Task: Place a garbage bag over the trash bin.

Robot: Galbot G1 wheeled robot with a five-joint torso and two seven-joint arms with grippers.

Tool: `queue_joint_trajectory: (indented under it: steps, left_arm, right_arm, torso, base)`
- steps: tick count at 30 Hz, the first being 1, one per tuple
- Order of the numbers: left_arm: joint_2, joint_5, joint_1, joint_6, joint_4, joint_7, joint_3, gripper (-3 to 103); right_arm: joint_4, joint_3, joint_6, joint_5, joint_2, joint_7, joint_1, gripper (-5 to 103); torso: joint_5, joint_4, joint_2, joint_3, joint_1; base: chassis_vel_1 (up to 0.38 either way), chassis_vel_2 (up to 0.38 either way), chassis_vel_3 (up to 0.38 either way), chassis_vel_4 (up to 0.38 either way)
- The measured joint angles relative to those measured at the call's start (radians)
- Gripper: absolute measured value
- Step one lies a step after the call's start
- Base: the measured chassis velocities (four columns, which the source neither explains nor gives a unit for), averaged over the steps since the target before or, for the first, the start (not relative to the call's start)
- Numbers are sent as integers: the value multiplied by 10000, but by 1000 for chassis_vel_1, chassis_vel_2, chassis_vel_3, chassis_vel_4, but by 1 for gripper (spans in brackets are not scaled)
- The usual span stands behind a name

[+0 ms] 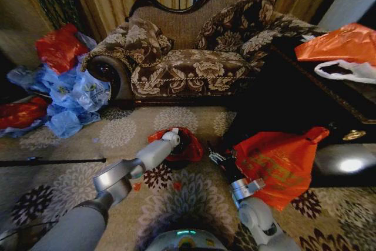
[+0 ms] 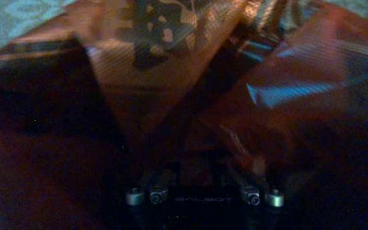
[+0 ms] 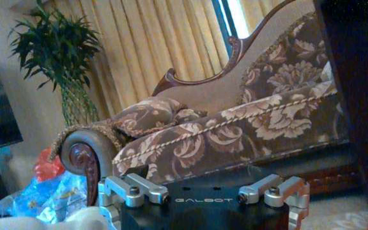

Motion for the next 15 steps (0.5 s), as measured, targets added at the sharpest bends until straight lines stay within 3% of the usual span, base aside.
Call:
queue_joint_trajectory:
  steps: [3,4,5,6,8,9,10,12,13,15]
  left_arm:
    - [457,-112,148,56,-954,-88,22,36]
    - [615,-150,201,77,-1299,-111,-9,46]
    - [878,-60,283,116,-1900,-127,-85,46]
    - [1123,248,366,45,-2415,-79,-101,57]
    - [1314,376,416,-5,-2779,-65,-102,57]
    - [1581,390,478,51,-3358,-174,-171,68]
    - [1897,340,536,133,-4060,-375,-281,68]
    - [2030,331,556,153,-4315,-436,-313,68]
    - [2521,317,623,197,-5175,-582,-393,79]
    - [2880,291,688,204,-5799,-681,-489,79]
  right_arm:
    - [25,78,34,-70,-8,10,-80,100]
    - [59,107,34,-83,-17,15,-123,100]
    - [85,128,33,-101,-42,21,-188,100]
    - [81,125,31,-132,-58,-2,-223,100]
    - [55,111,30,-154,-70,-28,-232,100]
    - [-35,56,24,-200,-77,-49,-238,100]
    - [-126,-5,-1,-272,-76,-81,-239,100]
    - [-151,-19,-21,-292,-77,-85,-245,100]
    - [-161,-39,-154,-290,-101,-74,-296,100]
    - [-139,-36,-297,-246,-150,-29,-329,100]
  torso:
    - [0,1,0,0,0]
    - [-3,0,0,0,0]
    - [-3,0,0,0,0]
    - [1,-3,0,-1,0]
    - [-2,-3,0,0,0]
    - [-3,-1,0,0,0]
    - [1,0,0,0,0]
    - [-2,-1,0,-1,-1]
    - [1,-3,0,0,0]
    - [0,-2,0,-1,0]
  base:
    - [0,0,0,0]
    - [0,0,0,0]
    - [0,0,0,0]
    - [0,0,0,0]
    - [0,0,0,0]
    - [0,0,0,0]
    - [0,0,0,0]
    - [0,0,0,0]
    - [0,0,0,0]
    - [0,0,0,0]
